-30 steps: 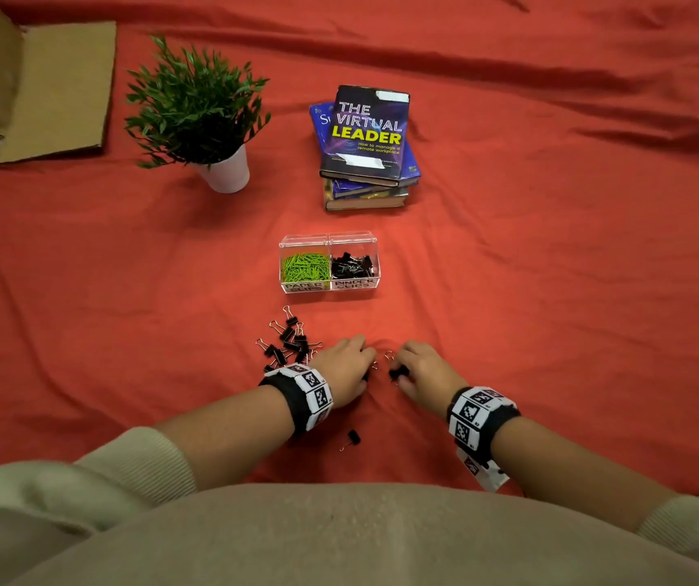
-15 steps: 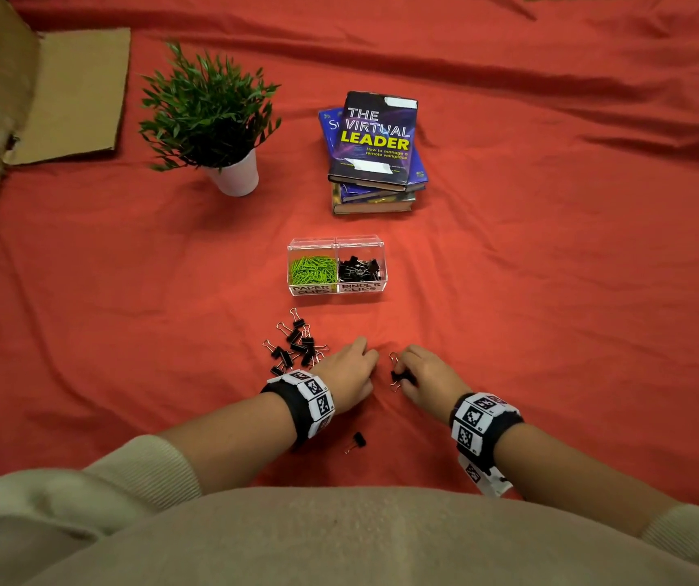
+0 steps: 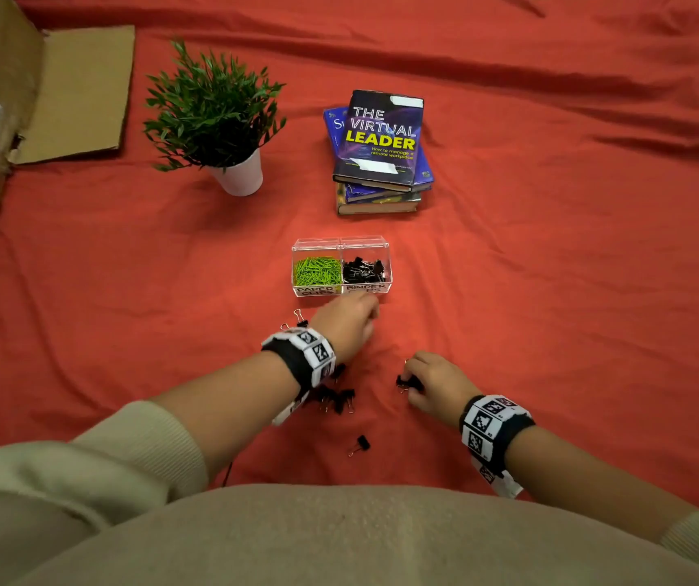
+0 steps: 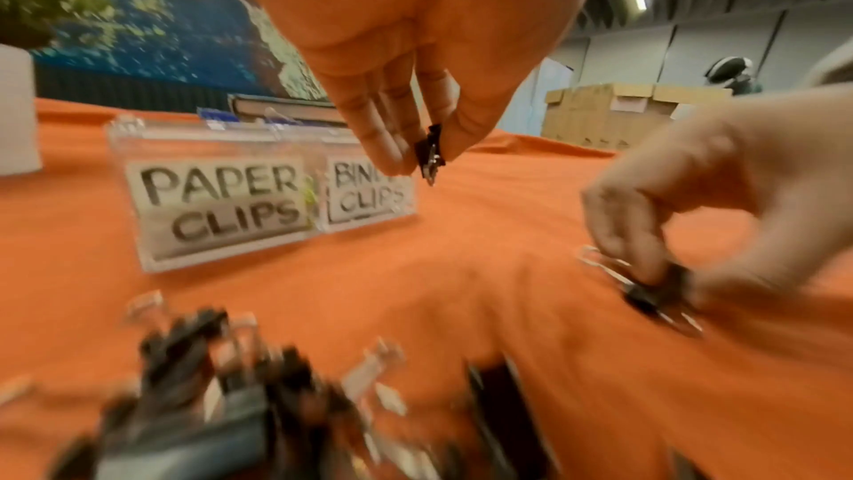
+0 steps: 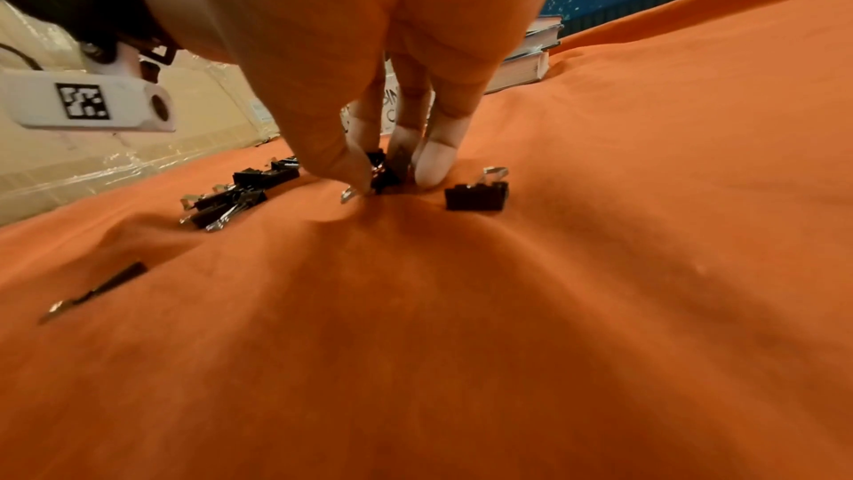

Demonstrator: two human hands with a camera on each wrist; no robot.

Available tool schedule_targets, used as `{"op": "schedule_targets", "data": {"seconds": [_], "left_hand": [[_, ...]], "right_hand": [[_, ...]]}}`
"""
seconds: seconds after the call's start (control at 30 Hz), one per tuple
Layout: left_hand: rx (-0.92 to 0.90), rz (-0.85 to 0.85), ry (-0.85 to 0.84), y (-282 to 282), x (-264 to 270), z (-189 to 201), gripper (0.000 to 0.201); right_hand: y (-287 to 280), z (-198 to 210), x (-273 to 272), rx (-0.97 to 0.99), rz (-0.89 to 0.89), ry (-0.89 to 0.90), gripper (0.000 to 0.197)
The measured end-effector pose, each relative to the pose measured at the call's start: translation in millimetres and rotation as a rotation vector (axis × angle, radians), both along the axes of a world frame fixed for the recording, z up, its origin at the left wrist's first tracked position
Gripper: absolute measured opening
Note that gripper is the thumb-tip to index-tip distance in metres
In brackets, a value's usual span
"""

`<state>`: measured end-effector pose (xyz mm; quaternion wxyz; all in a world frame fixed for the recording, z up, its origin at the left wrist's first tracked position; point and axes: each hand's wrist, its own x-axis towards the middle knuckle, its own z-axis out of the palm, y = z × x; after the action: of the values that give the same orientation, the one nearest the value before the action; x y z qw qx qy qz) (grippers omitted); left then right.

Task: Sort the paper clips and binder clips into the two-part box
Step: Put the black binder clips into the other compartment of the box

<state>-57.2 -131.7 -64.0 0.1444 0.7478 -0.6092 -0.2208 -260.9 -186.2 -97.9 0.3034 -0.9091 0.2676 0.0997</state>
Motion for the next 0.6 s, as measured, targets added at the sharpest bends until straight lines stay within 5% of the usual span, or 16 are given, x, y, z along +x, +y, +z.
{"op": "schedule_targets", "data": {"seconds": [0.2,0.37,0.5,0.6], "left_hand": [[-0.077,0.144,0.024,-49,44,19,0.013],[0.045,0.043,-0.097,-59,57,7,0.011],[0.101,-0.073,-0.313,-57,54,-3,0.02],[0.038,-0.052,-0.327,-47,48,-4,0.028]], "right_hand": [[-15,4,17,0.171,-0.266,-0.063,0.01],[-50,31,60,0.128,-0.451,-0.263,0.009],[-83,51,106,-0.018,-0.353,-0.276,0.013],[-93,51,132,-0.083,-0.239,-0.219,0.017]]}}
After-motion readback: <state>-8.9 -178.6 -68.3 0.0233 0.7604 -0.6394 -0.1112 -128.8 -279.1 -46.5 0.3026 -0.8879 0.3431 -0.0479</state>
